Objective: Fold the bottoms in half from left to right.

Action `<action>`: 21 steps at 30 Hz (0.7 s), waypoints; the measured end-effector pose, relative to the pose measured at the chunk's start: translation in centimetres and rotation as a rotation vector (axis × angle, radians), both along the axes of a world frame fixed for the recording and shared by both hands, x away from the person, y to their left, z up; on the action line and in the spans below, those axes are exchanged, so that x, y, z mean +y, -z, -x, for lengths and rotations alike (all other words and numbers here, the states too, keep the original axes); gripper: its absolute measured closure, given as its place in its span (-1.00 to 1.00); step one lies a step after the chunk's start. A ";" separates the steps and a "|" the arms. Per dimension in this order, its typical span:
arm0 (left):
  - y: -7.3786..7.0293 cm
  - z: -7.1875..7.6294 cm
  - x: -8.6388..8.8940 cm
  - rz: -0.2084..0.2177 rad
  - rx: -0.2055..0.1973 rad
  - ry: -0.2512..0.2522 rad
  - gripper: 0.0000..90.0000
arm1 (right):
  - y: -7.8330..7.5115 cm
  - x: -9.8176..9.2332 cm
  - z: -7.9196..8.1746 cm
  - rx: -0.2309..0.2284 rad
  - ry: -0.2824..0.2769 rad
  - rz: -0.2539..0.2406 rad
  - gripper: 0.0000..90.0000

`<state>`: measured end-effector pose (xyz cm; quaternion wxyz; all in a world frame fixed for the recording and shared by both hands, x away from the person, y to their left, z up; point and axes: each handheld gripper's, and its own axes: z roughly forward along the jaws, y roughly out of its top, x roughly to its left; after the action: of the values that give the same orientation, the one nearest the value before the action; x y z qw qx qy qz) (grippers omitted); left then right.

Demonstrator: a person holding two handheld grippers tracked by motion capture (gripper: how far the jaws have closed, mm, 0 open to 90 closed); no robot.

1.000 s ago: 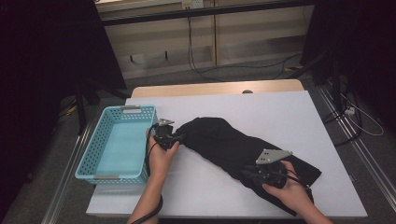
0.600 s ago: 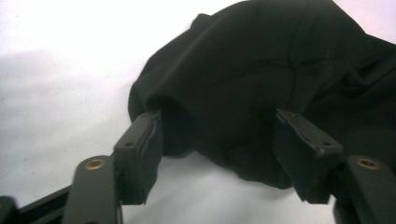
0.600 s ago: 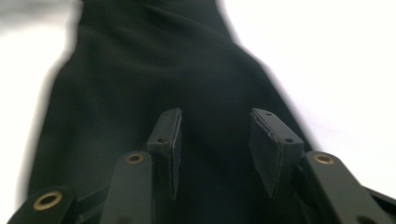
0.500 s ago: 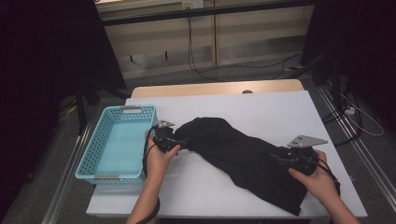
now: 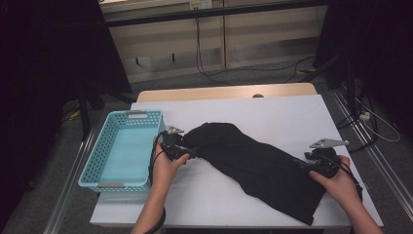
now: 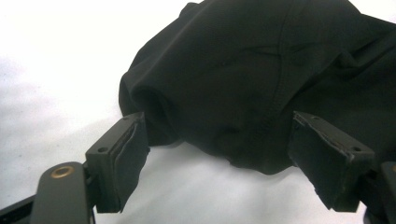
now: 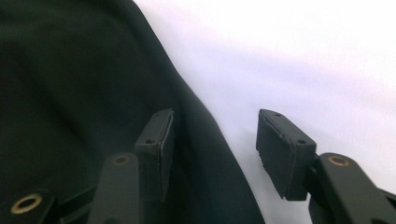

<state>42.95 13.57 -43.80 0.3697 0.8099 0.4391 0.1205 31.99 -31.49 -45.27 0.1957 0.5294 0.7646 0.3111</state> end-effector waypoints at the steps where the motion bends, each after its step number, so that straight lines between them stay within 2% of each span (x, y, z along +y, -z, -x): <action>1: -0.1 0.0 0.0 0.003 0.004 0.003 -0.54 | 0.0 -0.3 0.0 0.003 -0.003 -0.020 0.26; 3: -0.1 0.1 -0.1 0.001 0.002 0.005 -0.54 | -0.1 -0.7 0.0 0.017 -0.009 -0.041 0.71; 5: -0.1 0.1 -0.1 -0.002 0.002 0.009 -0.53 | 0.0 -0.8 0.1 0.029 -0.033 -0.084 0.96; 8: -0.1 0.1 0.0 0.000 -0.001 0.009 -0.53 | -0.3 -0.7 0.2 0.036 -0.048 -0.063 0.98; 11: -0.2 0.2 0.0 0.007 -0.007 0.001 -0.53 | -0.6 -1.3 0.1 0.032 -0.026 -0.062 0.99; 17: -0.3 0.2 0.0 0.004 -0.012 0.010 -0.53 | -0.6 -3.2 -0.3 -0.036 0.059 -0.005 0.97; 18: -0.3 0.3 -0.1 0.010 -0.007 0.008 -0.53 | -0.5 -3.1 -0.3 -0.036 0.051 0.000 0.93; 21: -0.3 0.3 -0.1 0.006 -0.004 0.016 -0.53 | -0.5 -2.2 -0.2 -0.049 0.031 0.049 0.54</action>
<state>42.67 13.45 -43.50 0.3739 0.8120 0.4324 0.1179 32.20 -33.73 -44.82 0.2322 0.5286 0.7585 0.3023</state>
